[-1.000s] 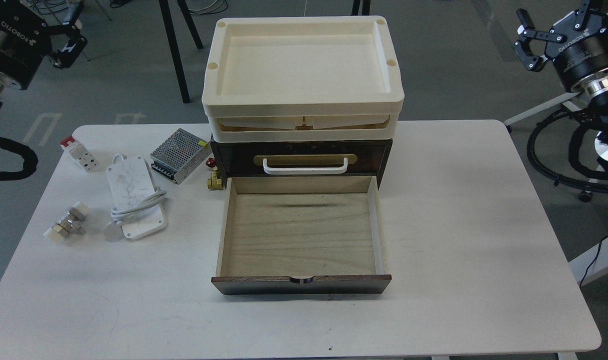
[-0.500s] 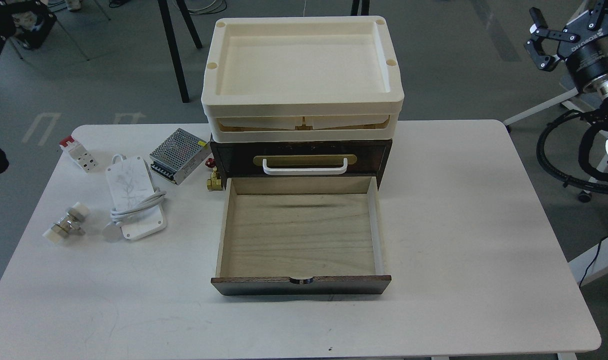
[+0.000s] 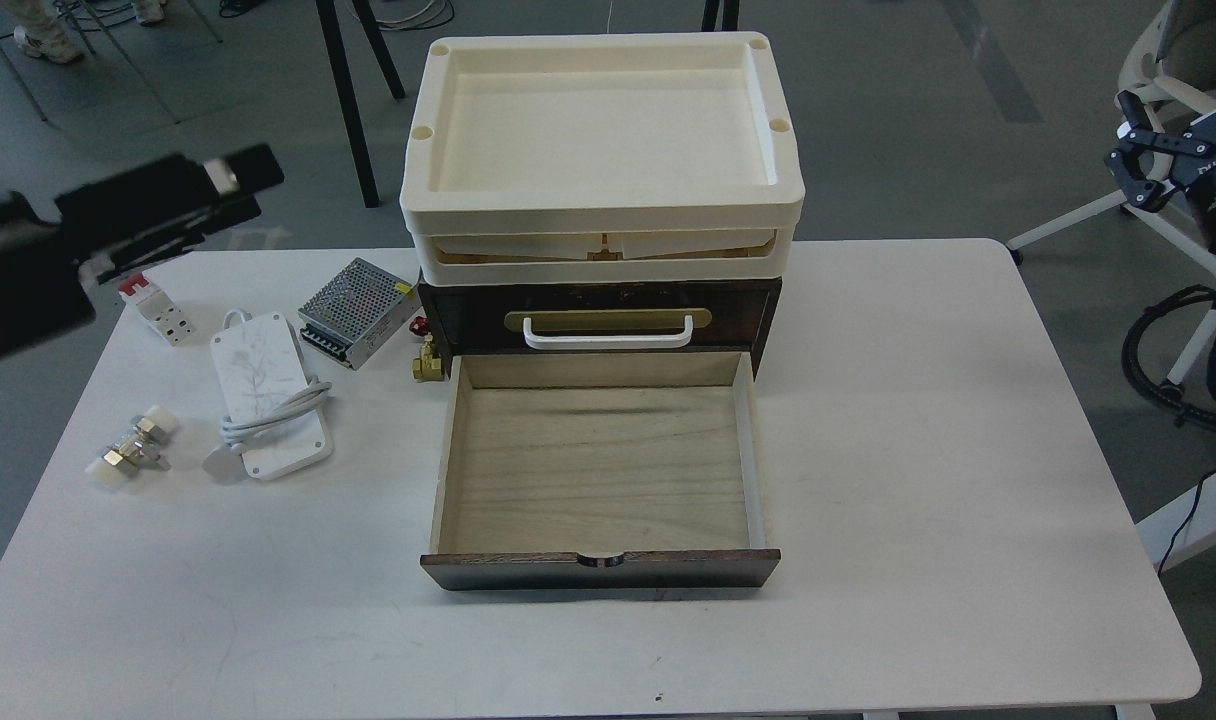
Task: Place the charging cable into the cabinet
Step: 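Reach the left gripper toward the white charger with coiled cable, then grasp the white charger and cable with the left gripper and lift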
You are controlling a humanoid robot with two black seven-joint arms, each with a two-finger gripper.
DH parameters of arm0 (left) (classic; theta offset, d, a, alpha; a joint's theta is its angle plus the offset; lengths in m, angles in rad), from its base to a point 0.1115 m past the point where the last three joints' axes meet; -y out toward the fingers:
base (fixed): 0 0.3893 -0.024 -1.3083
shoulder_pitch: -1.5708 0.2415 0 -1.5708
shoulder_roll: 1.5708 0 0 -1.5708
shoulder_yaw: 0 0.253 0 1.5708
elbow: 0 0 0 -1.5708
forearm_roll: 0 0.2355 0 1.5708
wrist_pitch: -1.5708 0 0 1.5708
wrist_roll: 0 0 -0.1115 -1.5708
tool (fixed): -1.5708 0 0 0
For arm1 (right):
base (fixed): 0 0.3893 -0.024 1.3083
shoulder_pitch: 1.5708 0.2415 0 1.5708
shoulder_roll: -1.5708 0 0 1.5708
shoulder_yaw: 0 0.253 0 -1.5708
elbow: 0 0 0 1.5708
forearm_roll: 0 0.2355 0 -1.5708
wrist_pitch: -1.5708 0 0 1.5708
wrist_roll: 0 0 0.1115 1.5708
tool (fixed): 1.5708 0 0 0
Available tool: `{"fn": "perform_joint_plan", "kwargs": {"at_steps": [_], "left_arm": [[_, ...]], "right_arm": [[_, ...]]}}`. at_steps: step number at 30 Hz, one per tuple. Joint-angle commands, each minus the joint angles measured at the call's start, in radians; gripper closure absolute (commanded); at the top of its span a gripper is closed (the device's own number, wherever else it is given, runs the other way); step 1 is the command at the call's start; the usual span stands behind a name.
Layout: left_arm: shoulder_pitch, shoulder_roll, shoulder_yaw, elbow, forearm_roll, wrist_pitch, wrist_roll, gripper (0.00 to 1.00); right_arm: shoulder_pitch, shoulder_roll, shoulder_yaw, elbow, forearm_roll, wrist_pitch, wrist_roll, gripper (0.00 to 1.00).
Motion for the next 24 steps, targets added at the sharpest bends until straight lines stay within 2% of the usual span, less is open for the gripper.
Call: {"fn": "perform_joint_plan", "kwargs": {"at_steps": [1, 5, 7, 15, 24], "left_arm": [[0.004, -0.103, 0.140, 0.280, 0.508, 0.200, 0.000, 0.01], [0.005, -0.277, 0.215, 0.608, 0.585, 0.347, 0.000, 0.02], [0.005, -0.349, 0.256, 0.695, 0.641, 0.389, 0.000, 0.02], [0.023, -0.480, 0.296, 0.732, 0.669, 0.405, 0.000, 0.07], [0.054, -0.684, 0.318, 1.034, 0.671, 0.405, 0.000, 0.08]], "right_arm": [[-0.014, -0.005, 0.001, 0.002, 0.000, 0.000, 0.000, 0.00], [-0.027, -0.005, 0.007, 0.001, 0.000, 0.000, 0.000, 0.00], [-0.028, -0.005, 0.012, 0.001, 0.000, 0.000, 0.000, 0.00], [-0.034, -0.005, 0.013, -0.011, -0.001, 0.000, 0.000, 0.00], [-0.044, -0.004, 0.015, -0.011, -0.001, 0.000, 0.000, 0.00]]}}
